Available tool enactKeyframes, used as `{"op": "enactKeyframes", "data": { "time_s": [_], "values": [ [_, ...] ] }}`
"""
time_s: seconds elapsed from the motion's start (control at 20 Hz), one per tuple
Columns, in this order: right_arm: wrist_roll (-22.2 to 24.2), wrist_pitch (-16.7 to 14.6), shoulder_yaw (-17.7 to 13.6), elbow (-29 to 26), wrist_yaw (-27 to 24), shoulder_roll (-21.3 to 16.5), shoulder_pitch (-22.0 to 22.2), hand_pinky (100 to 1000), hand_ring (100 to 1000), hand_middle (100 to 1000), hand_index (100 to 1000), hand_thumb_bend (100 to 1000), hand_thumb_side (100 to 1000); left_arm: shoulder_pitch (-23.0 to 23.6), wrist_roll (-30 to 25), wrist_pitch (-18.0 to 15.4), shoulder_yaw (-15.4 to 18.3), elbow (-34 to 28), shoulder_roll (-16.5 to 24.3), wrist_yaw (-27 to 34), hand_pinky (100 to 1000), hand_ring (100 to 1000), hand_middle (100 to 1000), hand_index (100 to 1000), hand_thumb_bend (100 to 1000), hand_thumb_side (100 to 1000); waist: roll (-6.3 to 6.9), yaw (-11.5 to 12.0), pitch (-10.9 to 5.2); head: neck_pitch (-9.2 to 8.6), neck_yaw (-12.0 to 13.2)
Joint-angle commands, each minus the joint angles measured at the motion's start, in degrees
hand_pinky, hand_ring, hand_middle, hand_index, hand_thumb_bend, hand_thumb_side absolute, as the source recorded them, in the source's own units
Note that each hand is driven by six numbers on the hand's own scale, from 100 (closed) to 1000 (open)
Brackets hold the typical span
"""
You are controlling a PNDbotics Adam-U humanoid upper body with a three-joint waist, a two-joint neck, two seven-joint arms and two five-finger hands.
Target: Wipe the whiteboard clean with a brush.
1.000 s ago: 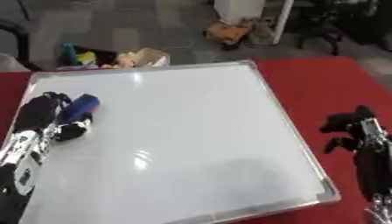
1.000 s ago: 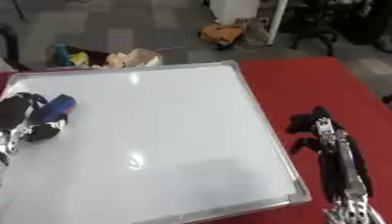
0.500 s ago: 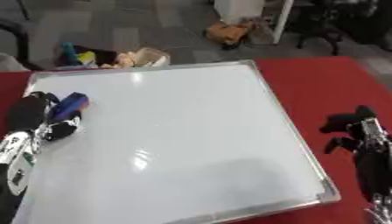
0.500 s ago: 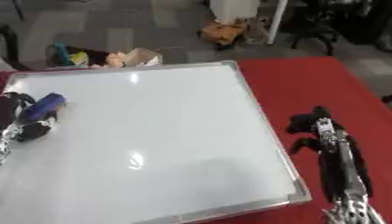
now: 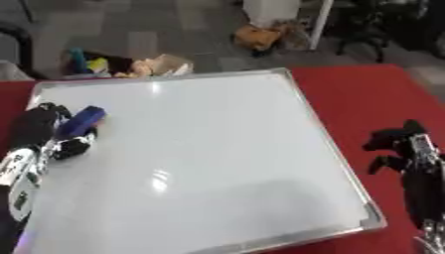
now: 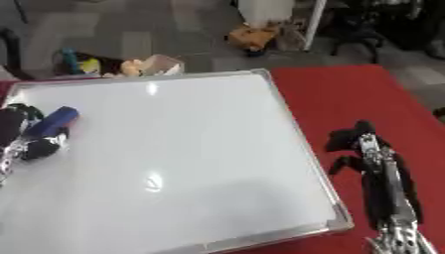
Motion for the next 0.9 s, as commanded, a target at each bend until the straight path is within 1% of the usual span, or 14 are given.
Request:
{"op": "enactKeyframes", "data": {
  "time_s": [0.05,0.3,0.55,0.75,0.9],
  "values": [
    [0.12,-0.04,-0.26,-1.23,-0.03,-0.76,-0.19,327,582,502,605,100,957,-1.14,-1.05,-1.46,-1.77,-1.34,-1.21,-0.6,532,729,635,649,408,554,-0.05,-0.25,-0.83,-0.64,0.16],
    [0.24,-0.04,-0.18,-1.23,-0.14,-0.78,-0.3,327,582,502,605,100,956,-2.18,-2.28,-3.82,-3.93,-2.01,-3.78,-1.82,531,725,634,651,403,555,-0.07,-0.53,-0.92,-0.68,0.45],
    [0.29,0.01,-0.14,-1.23,-0.2,-0.77,-0.36,327,582,502,605,100,957,-2.33,-2.96,-5.23,-5.11,-1.82,-5.11,-3.13,533,720,636,656,400,557,-0.01,-0.7,-0.94,-0.72,0.48],
    [0.27,0.05,-0.15,-1.23,-0.21,-0.77,-0.32,327,582,502,605,100,957,-1.97,-2.7,-5.51,-5.14,-0.73,-5.43,-4.65,536,714,639,662,396,554,0.06,-0.72,-0.95,-0.7,0.41],
    [0.27,0.05,-0.14,-1.23,-0.23,-0.77,-0.35,327,582,502,605,100,956,-1.89,-1.81,-4.92,-4.52,-0.18,-5.06,-6.04,535,707,639,665,391,546,0.08,-0.61,-0.96,-0.73,0.36]
  ]
}}
